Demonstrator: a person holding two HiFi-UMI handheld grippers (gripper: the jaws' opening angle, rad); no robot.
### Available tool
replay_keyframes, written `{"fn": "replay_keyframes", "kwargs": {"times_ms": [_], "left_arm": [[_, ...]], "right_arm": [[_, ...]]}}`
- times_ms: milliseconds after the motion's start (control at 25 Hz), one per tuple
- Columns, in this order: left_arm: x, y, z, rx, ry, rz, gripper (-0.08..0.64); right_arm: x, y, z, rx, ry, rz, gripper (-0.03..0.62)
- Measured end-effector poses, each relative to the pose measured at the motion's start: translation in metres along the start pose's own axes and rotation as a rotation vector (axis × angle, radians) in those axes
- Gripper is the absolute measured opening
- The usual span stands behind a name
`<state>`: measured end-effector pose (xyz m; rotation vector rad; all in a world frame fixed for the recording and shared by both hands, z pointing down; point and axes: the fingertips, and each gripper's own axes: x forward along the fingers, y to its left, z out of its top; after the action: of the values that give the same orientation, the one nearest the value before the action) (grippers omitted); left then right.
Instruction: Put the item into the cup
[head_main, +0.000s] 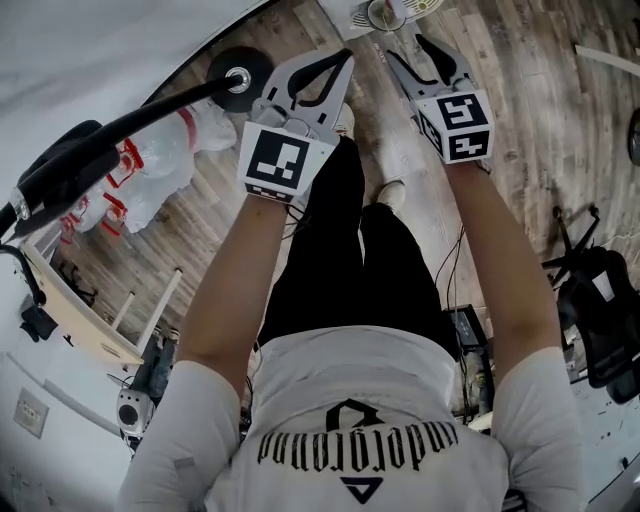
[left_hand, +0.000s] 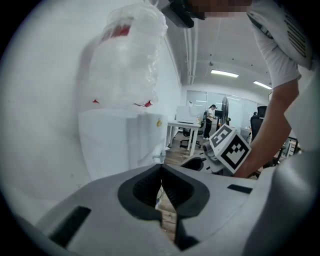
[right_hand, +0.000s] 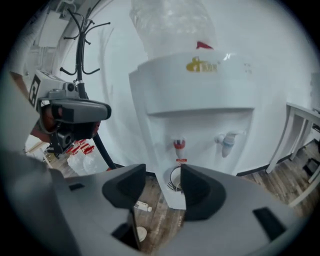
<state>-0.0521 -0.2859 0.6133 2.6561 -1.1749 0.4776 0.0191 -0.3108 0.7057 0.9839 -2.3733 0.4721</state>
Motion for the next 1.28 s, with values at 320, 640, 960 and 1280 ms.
{"fn": "replay_keyframes", "kwargs": {"times_ms": [320,640,960,1280], "left_arm": [[-0.058,-0.061,0.073,-0.029,-0.047,0.000,0.009],[-0.131,-0.145,0.168,0.015,-0.140,-0.039,0.008],[-0.200,-0.226,0.232,0.012,-0.220,-0.087,0.008],[-0.243,-0.286,0.278,0.054,-0.318,-0.118,0.008]], "right_arm": [[-0.123,0.047,0.075,-0.006,-0.140,0.033,0.144],[-0.276,0.088,0.139,-0.075,-0.283,0.073,0.054],[-0.405,0.138,0.172,-0.170,-0.408,0.117,0.006],[-0.490,0.168,0.174,-0.169,-0.459,0.155,0.006]]}}
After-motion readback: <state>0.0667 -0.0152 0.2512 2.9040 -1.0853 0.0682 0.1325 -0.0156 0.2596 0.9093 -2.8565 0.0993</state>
